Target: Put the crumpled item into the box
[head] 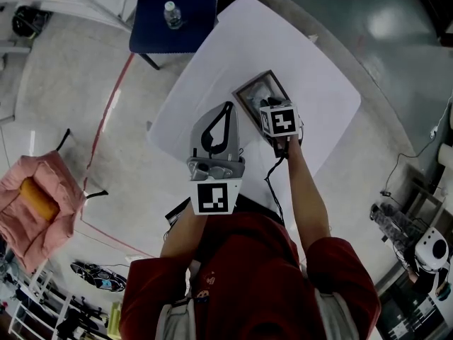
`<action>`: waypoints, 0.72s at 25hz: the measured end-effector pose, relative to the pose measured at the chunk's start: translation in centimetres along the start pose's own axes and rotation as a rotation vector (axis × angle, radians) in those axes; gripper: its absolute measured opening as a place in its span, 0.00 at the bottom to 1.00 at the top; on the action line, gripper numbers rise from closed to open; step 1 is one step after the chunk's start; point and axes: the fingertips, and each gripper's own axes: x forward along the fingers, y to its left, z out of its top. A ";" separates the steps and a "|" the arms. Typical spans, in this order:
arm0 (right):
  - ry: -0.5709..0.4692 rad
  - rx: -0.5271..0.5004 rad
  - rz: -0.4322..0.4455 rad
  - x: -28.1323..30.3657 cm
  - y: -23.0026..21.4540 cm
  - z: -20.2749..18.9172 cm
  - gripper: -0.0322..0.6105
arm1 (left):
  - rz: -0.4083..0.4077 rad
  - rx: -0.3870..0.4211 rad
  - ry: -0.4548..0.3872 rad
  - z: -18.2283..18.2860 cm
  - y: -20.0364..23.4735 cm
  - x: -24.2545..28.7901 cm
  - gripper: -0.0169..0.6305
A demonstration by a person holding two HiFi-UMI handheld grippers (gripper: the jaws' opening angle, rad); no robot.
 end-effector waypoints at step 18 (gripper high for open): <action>-0.122 0.001 0.030 -4.3 0.4 -1.2 0.16 | 0.023 0.034 -0.034 2.3 -3.1 -3.3 0.03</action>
